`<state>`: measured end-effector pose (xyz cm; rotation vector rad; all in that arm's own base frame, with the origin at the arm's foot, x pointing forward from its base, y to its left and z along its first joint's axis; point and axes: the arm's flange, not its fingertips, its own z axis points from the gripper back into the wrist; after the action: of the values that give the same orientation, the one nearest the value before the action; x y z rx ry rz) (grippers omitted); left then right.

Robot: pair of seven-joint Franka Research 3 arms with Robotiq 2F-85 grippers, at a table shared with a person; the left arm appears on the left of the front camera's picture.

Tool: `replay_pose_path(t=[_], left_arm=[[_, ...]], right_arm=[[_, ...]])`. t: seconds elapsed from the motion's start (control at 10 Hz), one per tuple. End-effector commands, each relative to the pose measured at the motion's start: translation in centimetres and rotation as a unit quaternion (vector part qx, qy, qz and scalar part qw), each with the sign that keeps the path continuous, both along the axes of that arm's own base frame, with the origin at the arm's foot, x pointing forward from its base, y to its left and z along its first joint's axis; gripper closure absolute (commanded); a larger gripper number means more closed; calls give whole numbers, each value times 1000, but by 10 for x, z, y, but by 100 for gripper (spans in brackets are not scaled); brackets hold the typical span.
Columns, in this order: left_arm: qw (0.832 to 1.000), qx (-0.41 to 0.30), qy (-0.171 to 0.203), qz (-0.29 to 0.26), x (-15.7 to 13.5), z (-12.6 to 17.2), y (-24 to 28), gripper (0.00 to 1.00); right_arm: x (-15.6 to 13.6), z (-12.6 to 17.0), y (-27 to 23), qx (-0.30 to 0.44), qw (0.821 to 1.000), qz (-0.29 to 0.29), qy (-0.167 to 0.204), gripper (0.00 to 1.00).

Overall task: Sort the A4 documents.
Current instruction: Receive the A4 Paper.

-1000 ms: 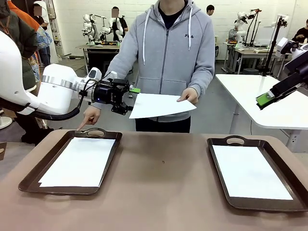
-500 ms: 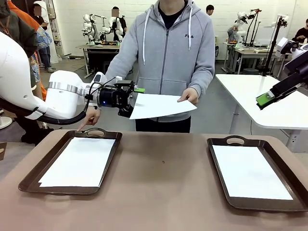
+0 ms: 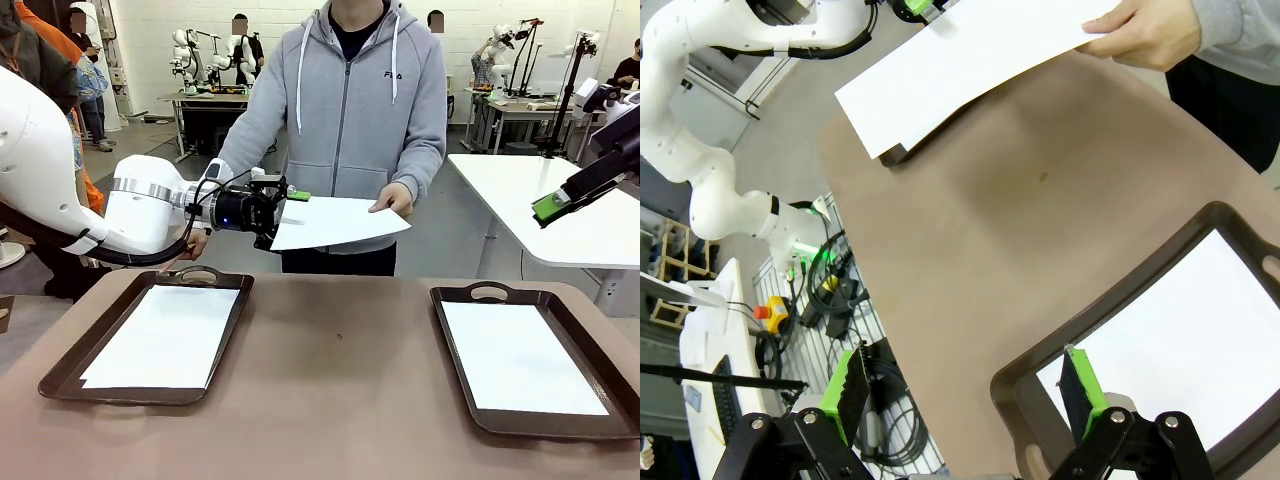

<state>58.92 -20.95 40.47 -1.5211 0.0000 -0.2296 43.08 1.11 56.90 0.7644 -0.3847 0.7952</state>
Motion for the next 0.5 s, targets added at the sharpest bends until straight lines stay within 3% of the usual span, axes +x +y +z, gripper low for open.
replay_pose_path(t=[0.0, 0.1, 0.2, 0.3, 0.4], left_arm=[[1000, -17, -16, 5, 1, 6, 5, 20], [1000, -14, -17, 9, -1, 7, 10, 20], [1000, -15, -15, 12, -1, 6, 13, 40], [1000, -12, -15, 14, -2, 6, 14, 24], [1000, -4, -16, 15, -2, 7, 15, 60]], right_arm=[[0, -2, 1, 7, 1000, 1, -2, 0], [0, -2, 1, 7, 1000, 1, -2, 0], [0, -2, 1, 7, 1000, 1, -2, 0], [0, -2, 1, 7, 1000, 1, -2, 0], [0, -2, 1, 7, 1000, 1, -2, 0]])
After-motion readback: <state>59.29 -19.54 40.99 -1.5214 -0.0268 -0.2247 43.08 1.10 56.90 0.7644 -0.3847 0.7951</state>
